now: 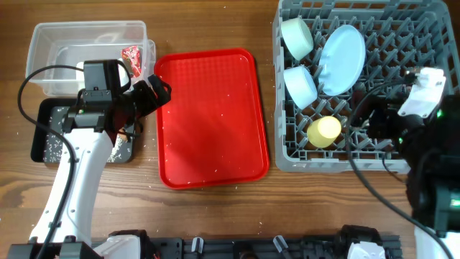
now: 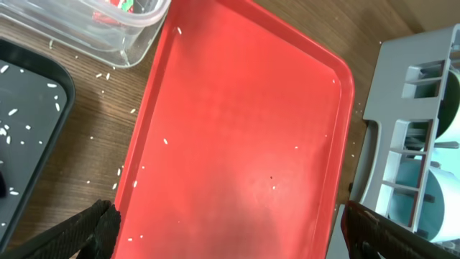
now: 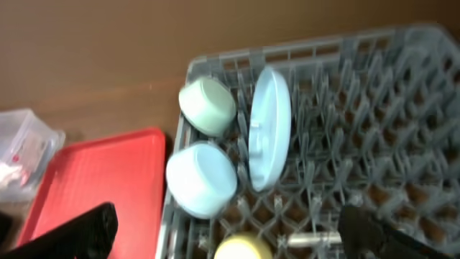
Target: Sort waste into correct bins and load items into the dishwasher rack
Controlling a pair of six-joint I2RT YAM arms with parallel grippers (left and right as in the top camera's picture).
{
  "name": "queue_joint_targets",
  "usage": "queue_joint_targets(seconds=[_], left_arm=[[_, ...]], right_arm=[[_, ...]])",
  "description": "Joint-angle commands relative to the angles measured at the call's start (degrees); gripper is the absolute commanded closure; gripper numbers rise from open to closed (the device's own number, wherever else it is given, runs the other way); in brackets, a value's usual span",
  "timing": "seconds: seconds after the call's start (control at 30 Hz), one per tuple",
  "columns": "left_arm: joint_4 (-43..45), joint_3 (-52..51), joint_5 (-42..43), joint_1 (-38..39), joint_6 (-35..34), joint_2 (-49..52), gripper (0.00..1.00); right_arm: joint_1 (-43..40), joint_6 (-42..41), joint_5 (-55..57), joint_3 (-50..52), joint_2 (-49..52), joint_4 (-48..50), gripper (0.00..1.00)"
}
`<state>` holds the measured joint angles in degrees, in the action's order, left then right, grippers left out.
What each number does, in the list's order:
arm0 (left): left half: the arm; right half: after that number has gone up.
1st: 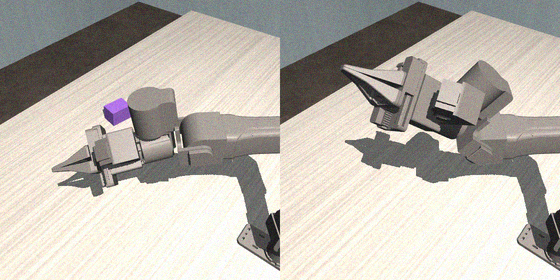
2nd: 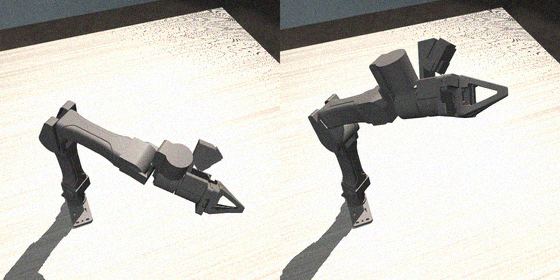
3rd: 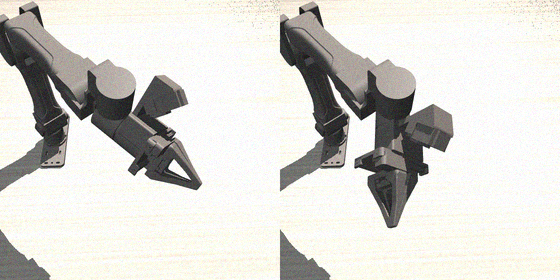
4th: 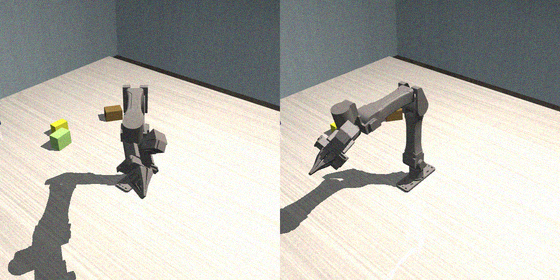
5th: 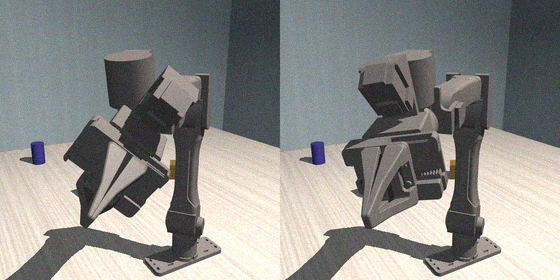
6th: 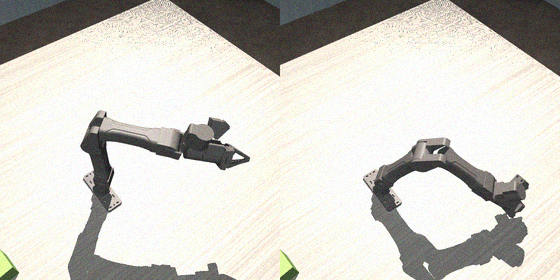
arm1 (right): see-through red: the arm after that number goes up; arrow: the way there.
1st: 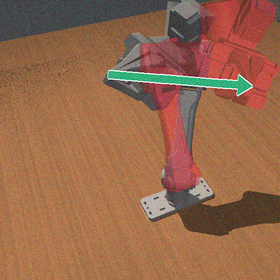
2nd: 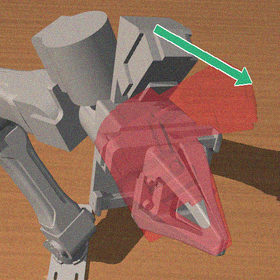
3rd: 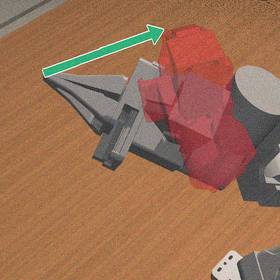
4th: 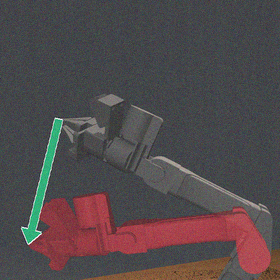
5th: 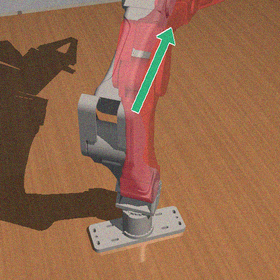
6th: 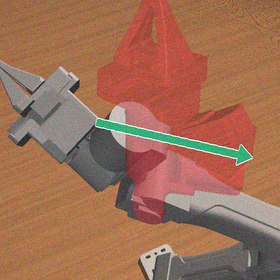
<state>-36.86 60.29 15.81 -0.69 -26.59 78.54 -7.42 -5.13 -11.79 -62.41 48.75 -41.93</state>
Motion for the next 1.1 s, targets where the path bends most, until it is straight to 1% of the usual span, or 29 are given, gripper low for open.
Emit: queue_joint_targets(seconds=[0.0, 0.2, 0.27, 0.4, 0.53, 0.57, 0.63, 0.77, 1.07], left_arm=[[0.0, 0.9, -0.2, 0.2, 0.9, -0.7, 0.0], [0.0, 0.9, -0.2, 0.2, 0.9, -0.7, 0.0], [0.0, 0.9, -0.2, 0.2, 0.9, -0.7, 0.0], [0.0, 0.9, -0.2, 0.2, 0.9, -0.7, 0.0], [0.0, 0.9, -0.2, 0.2, 0.9, -0.7, 0.0], [0.0, 0.9, -0.2, 0.2, 0.9, -0.7, 0.0], [0.0, 0.9, -0.2, 0.2, 0.9, -0.7, 0.0], [0.0, 0.9, -0.2, 0.2, 0.9, -0.7, 0.0], [0.0, 0.9, -0.2, 0.2, 0.9, -0.7, 0.0]], right_arm=[[1.1, 2.2, -0.3, 12.1, -7.8, 8.7, 0.0], [3.0, 2.1, -0.3, 37.7, -25.4, 32.7, 0.0], [3.5, 2.1, 0.2, 44.5, -31.3, 37.9, 0.0], [3.9, 2.1, 0.8, 54.5, -40.2, 44.2, 0.0], [3.9, 1.9, 0.7, 60.9, -45.7, 48.9, 0.0], [3.9, 1.9, 0.7, 62.1, -46.8, 49.9, 0.0], [3.9, 1.7, 0.7, 62.1, -48.6, 47.4, 0.01], [3.9, 1.6, 0.7, 62.1, -48.6, 42.8, 0.0], [3.9, 1.5, 0.6, 62.1, -48.5, 42.8, 0.0]])
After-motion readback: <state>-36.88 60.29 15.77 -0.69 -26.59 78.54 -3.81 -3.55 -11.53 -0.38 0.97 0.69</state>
